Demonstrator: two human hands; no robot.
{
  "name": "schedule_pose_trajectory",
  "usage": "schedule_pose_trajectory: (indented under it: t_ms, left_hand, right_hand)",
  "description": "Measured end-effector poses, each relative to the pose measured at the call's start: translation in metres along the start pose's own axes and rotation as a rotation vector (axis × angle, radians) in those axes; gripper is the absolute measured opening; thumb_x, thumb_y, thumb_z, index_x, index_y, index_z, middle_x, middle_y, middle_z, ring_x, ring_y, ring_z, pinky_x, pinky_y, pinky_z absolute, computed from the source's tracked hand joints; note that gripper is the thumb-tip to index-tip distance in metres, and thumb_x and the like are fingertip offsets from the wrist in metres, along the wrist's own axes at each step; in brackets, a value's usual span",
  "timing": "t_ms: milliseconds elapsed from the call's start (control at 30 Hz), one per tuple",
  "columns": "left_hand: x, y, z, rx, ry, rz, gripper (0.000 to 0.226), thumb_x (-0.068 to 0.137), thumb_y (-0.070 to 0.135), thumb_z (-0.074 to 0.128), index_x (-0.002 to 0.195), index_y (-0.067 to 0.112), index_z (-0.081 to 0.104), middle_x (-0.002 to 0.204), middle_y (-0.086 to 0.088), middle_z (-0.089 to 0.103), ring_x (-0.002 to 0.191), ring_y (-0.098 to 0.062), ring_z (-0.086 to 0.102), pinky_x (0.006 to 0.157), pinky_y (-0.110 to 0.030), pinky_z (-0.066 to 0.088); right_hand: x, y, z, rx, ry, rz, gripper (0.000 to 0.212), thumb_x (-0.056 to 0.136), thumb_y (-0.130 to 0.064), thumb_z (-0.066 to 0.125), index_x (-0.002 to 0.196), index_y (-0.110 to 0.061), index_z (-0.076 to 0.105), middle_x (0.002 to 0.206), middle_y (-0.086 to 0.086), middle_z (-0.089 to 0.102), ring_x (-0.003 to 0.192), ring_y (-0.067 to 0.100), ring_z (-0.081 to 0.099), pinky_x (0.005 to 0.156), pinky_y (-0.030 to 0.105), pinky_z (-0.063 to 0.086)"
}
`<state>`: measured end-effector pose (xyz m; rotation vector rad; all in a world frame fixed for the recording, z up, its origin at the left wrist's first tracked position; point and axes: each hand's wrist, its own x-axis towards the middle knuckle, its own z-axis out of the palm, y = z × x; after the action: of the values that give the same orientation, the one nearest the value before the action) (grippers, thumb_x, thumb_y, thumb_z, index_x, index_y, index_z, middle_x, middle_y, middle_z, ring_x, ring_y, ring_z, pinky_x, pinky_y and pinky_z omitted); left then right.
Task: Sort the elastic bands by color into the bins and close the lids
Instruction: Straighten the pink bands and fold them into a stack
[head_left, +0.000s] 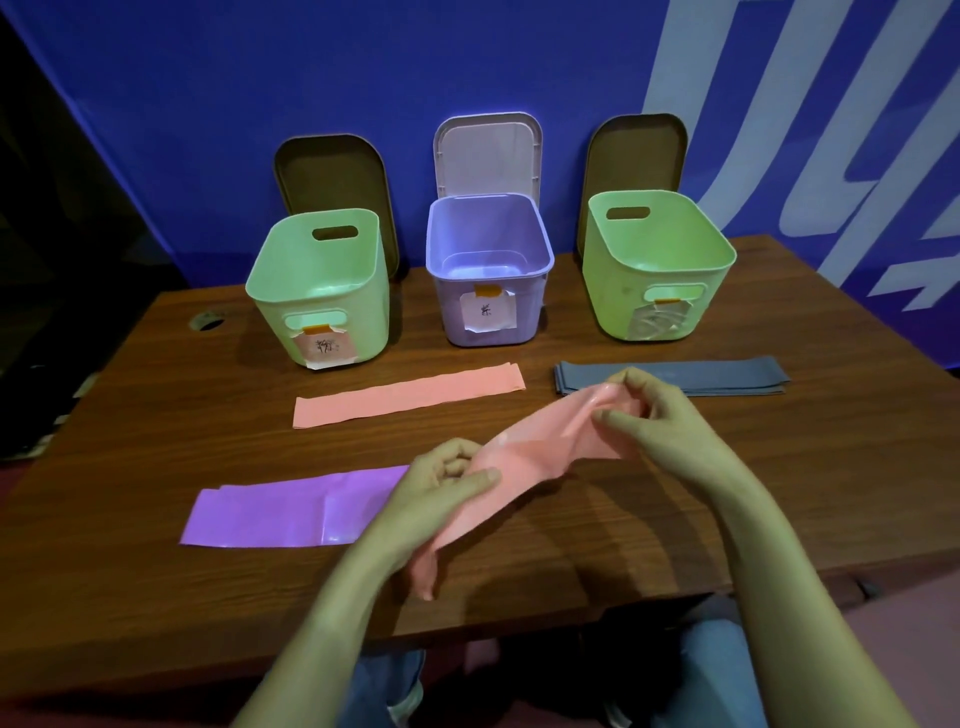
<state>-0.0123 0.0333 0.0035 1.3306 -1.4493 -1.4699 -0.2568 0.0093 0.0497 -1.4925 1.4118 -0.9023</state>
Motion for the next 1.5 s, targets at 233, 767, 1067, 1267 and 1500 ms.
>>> schedule_pose_trajectory:
  t_ms: [233,767,1067,1267,1500]
  left_hand:
    - [-0.016,0.001,-0.034,0.088,-0.178,-0.092,0.021,0.076,0.006,0.074,0.093,0.010,0.063,0.086,0.004,0.073,0.076,-0.008,0.067,0.062,-0.016,0.049]
    - [0.017,-0.015,-0.019,0.265,0.024,-0.183,0.032,0.074,0.001,0.074,0.093,0.023,0.061,0.095,-0.003,0.066,0.086,-0.017,0.061,0.074,-0.023,0.049]
    - [0.023,-0.010,-0.024,-0.129,0.423,-0.125,0.043,0.074,-0.005,0.072,0.107,0.015,0.054,0.096,-0.012,0.067,0.089,-0.024,0.065,0.077,-0.030,0.053]
    - [0.023,-0.020,-0.038,-0.164,0.531,-0.177,0.019,0.089,0.000,0.056,0.107,0.007,0.054,0.106,-0.015,0.062,0.095,-0.024,0.063,0.073,-0.029,0.054]
    - [0.001,-0.020,-0.065,-0.204,0.569,-0.007,0.035,0.080,-0.005,0.066,0.099,0.014,0.044,0.088,-0.009,0.063,0.077,-0.020,0.064,0.057,-0.017,0.056]
  right_hand:
    - [-0.004,0.008,-0.009,0.153,0.083,-0.057,0.021,0.084,-0.016,0.066,0.104,-0.017,0.061,0.096,0.011,0.069,0.087,0.021,0.063,0.074,0.038,0.050]
    - [0.003,0.087,-0.013,-0.318,0.402,0.254,0.020,0.090,-0.026,0.059,0.093,-0.006,0.061,0.087,0.009,0.062,0.084,0.027,0.055,0.069,0.030,0.039]
    - [0.003,0.079,-0.021,-0.117,0.494,0.198,0.018,0.081,-0.029,0.070,0.087,-0.013,0.063,0.077,0.000,0.063,0.075,0.018,0.059,0.068,0.033,0.047]
    - [0.000,0.070,-0.016,0.267,0.294,0.378,0.028,0.078,-0.028,0.073,0.089,-0.005,0.062,0.088,0.008,0.066,0.080,0.021,0.061,0.072,0.036,0.051]
    - [-0.001,0.056,-0.008,0.104,0.305,0.206,0.033,0.079,-0.022,0.073,0.099,-0.008,0.050,0.070,0.003,0.059,0.049,0.014,0.055,0.048,0.025,0.046]
